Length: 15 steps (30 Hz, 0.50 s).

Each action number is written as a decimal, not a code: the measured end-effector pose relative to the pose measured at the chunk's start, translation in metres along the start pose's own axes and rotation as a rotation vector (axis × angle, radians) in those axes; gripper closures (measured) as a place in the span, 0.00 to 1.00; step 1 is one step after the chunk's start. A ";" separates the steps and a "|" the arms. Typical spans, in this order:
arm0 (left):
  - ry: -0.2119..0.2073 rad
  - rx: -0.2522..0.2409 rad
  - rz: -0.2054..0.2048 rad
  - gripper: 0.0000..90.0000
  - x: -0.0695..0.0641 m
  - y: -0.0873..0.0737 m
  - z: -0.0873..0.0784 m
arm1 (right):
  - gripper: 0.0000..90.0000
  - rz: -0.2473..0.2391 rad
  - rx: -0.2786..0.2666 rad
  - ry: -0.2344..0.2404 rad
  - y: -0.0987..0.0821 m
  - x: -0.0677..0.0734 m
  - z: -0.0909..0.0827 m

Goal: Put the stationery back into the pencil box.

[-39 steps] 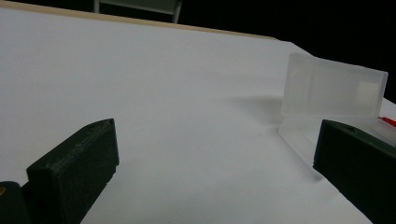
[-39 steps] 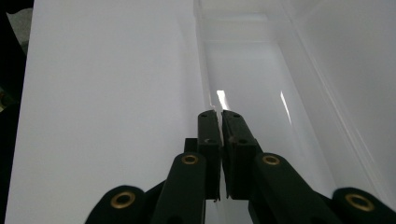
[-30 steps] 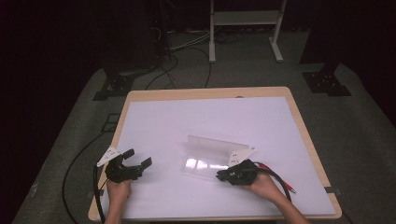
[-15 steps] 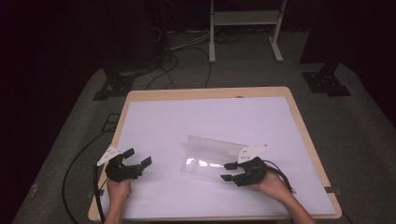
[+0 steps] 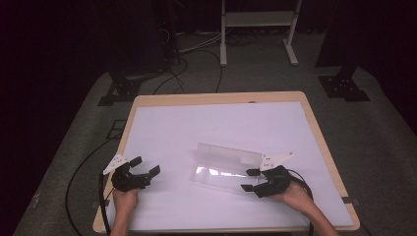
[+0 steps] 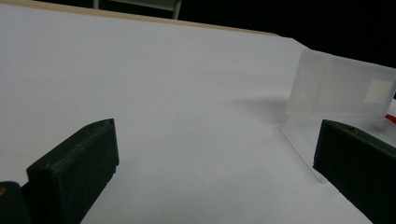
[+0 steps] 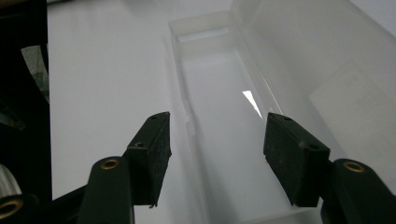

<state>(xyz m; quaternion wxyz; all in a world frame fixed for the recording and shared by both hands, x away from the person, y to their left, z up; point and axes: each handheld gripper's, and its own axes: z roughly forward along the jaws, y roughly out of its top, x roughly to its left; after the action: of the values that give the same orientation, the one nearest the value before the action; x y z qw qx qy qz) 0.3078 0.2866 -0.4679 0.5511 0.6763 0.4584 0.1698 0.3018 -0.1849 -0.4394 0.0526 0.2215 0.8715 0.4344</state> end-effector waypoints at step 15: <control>0.001 0.002 0.000 0.00 0.000 0.000 0.000 | 0.44 0.051 -0.019 -0.083 -0.012 -0.006 -0.028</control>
<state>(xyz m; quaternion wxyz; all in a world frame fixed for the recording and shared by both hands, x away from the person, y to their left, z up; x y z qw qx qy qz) 0.3077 0.2864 -0.4680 0.5500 0.6769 0.4587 0.1697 0.2949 -0.2139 -0.4324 0.0798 0.2611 0.8584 0.4343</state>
